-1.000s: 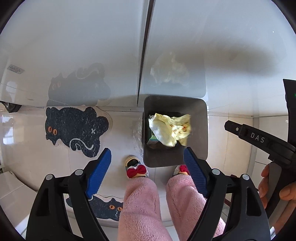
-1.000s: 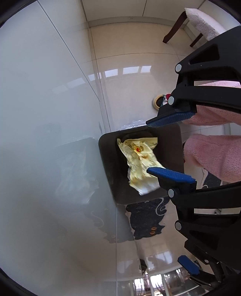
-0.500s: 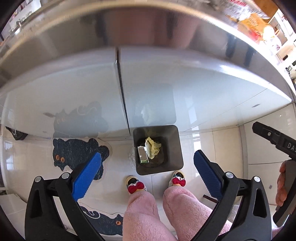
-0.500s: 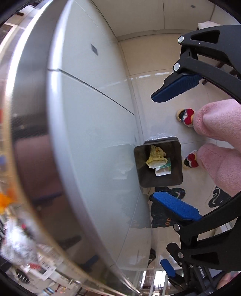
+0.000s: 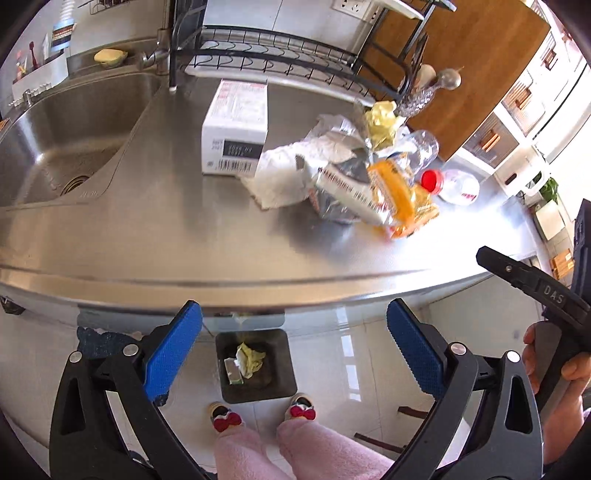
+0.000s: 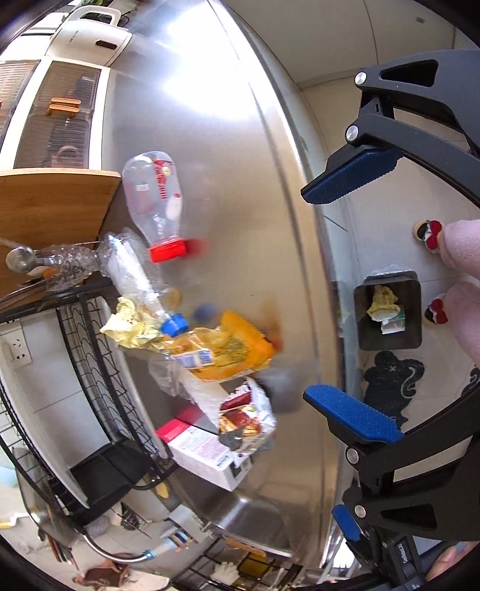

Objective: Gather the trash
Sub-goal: 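Move both tools back up to the counter trash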

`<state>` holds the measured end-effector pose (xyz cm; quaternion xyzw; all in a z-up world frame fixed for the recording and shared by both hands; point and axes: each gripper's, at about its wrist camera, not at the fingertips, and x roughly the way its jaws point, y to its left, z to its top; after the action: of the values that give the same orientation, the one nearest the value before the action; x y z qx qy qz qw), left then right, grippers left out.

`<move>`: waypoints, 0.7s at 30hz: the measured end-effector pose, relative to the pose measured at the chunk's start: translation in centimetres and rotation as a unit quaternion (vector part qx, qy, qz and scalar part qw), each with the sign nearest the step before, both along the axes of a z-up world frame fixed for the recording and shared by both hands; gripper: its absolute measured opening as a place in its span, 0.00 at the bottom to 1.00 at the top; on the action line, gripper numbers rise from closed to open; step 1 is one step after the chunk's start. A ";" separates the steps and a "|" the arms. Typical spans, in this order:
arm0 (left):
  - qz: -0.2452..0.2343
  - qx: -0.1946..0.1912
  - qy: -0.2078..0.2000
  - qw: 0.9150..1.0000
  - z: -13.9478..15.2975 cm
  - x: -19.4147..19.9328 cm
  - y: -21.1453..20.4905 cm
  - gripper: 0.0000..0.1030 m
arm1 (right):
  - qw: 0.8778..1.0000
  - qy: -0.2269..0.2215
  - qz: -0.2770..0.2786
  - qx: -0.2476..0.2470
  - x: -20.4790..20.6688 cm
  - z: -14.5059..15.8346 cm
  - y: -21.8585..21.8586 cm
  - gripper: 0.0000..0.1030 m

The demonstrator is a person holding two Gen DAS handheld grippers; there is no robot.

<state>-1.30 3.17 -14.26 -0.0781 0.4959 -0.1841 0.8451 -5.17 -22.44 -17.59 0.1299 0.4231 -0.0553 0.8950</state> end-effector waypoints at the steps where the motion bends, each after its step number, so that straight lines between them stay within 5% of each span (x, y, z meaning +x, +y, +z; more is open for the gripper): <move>1: 0.001 -0.004 -0.003 1.000 0.2 0.6 -0.4 0.92 | 1.000 -0.001 -0.001 0.003 0.8 0.1 -0.1 0.93; 16: 0.025 -0.026 0.002 0.999 0.2 8.9 -4.1 0.91 | 0.998 0.031 0.049 0.017 8.8 -2.5 0.1 0.71; 21: 0.020 -0.035 0.046 0.998 -1.9 10.7 -4.5 0.66 | 0.997 0.042 0.061 0.025 10.0 -3.5 0.0 0.64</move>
<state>9.42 -1.28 -16.21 -0.1260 0.5259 -0.1809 0.8215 4.85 -22.46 -21.07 0.1238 0.4690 0.0051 0.8744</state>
